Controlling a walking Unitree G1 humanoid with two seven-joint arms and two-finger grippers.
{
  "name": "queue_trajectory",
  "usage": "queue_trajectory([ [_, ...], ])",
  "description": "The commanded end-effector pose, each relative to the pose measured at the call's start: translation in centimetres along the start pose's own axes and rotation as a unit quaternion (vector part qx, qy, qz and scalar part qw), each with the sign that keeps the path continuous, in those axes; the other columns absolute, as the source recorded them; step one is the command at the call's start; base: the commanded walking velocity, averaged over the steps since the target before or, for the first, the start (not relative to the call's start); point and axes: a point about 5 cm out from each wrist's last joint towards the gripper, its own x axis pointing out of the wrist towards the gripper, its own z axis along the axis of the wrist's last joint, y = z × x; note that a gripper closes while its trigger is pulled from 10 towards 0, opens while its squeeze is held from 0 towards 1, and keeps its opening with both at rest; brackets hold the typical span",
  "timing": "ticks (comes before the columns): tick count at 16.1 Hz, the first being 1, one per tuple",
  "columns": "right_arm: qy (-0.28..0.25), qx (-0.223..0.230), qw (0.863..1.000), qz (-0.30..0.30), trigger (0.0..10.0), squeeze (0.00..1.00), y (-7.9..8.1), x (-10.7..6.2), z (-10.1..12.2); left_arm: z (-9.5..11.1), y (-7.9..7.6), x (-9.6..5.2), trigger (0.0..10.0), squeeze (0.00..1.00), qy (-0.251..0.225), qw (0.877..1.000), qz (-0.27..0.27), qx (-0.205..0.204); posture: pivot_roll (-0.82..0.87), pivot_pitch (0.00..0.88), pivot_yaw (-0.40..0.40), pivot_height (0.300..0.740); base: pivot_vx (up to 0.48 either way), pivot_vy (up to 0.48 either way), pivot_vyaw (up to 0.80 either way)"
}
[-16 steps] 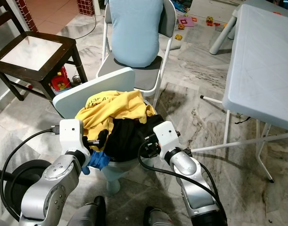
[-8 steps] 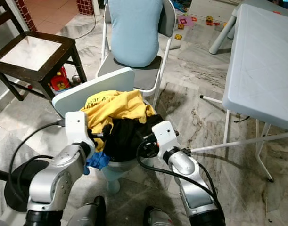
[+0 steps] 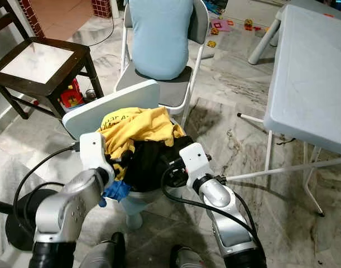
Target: Hang hanger
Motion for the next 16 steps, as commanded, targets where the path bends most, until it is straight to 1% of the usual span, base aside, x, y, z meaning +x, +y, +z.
queue_trajectory([
  [1, 0.004, -0.002, 1.000, 0.000, 10.0, 0.00, 0.0, -0.1, -0.2, -0.7, -2.8, -0.7, 10.0, 0.00, 0.011, 0.998, -0.047, -0.039, 0.01, 0.237, -0.068, 0.740, 0.000, 0.000, 0.00],
  [2, 0.004, -0.002, 1.000, 0.000, 10.0, 0.00, 0.0, 0.0, -0.2, -0.1, -3.5, -1.0, 10.0, 0.00, 0.002, 0.997, -0.071, -0.011, 0.01, 0.238, -0.068, 0.740, 0.000, 0.000, 0.00],
  [3, 0.004, -0.002, 1.000, 0.000, 10.0, 0.00, 0.0, 0.0, -0.2, 0.0, -3.9, -1.2, 10.0, 0.00, -0.001, 0.996, -0.091, 0.013, 0.01, 0.238, -0.068, 0.740, 0.000, 0.000, 0.00],
  [4, 0.004, -0.002, 1.000, 0.000, 10.0, 0.00, 0.0, 0.0, -0.2, -0.1, -3.8, -1.4, 10.0, 0.00, -0.001, 0.995, -0.094, 0.030, 0.01, 0.238, -0.067, 0.740, 0.000, 0.000, 0.00],
  [5, 0.004, -0.001, 1.000, -0.001, 10.0, 0.00, 0.0, 0.0, -0.2, -0.6, -3.5, -1.6, 10.0, 0.00, 0.005, 0.995, -0.091, 0.046, 0.01, 0.240, -0.065, 0.740, 0.000, 0.000, 0.00],
  [7, 0.005, -0.001, 1.000, -0.002, 10.0, 0.00, 0.0, -0.1, -0.3, -1.3, -2.4, -1.7, 10.0, 0.00, 0.021, 0.997, -0.065, 0.031, 0.01, 0.241, -0.065, 0.740, 0.000, 0.000, 0.00],
  [9, 0.006, -0.001, 1.000, -0.001, 10.0, 0.00, 0.0, -0.1, -0.4, -1.9, -1.3, -1.9, 10.0, 0.00, 0.036, 0.999, -0.032, -0.005, 0.01, 0.238, -0.063, 0.740, 0.000, 0.000, 0.00],
  [10, 0.006, -0.002, 1.000, -0.003, 10.0, 0.00, -0.2, -0.1, -0.4, -1.7, -0.3, -2.3, 10.0, 0.00, 0.025, 1.000, 0.001, -0.009, 0.01, 0.237, -0.064, 0.740, 0.000, 0.000, 0.00],
  [12, 0.007, -0.003, 1.000, -0.004, 10.0, 0.00, -0.5, 0.0, -0.4, -1.9, 0.0, -2.6, 10.0, 0.00, 0.028, 1.000, 0.006, -0.008, 0.02, 0.236, -0.067, 0.740, 0.000, 0.000, 0.00],
  [13, 0.006, -0.004, 1.000, -0.004, 10.0, 0.00, -0.5, 0.1, -0.4, -2.2, 0.2, -2.5, 10.0, 0.00, 0.034, 0.999, 0.007, -0.015, 0.02, 0.235, -0.069, 0.740, 0.000, 0.000, 0.00],
  [14, 0.005, -0.004, 1.000, -0.002, 10.0, 0.00, -0.4, 0.3, -0.3, -2.5, 0.3, -2.3, 10.0, 0.00, 0.040, 0.999, 0.006, -0.017, 0.02, 0.233, -0.070, 0.740, 0.000, 0.000, 0.00],
  [16, 0.000, -0.003, 1.000, 0.001, 10.0, 0.00, -0.1, 0.6, 0.0, -3.0, 0.3, -1.2, 10.0, 0.00, 0.049, 0.999, -0.001, -0.018, 0.02, 0.228, -0.070, 0.740, 0.000, 0.000, 0.00],
])
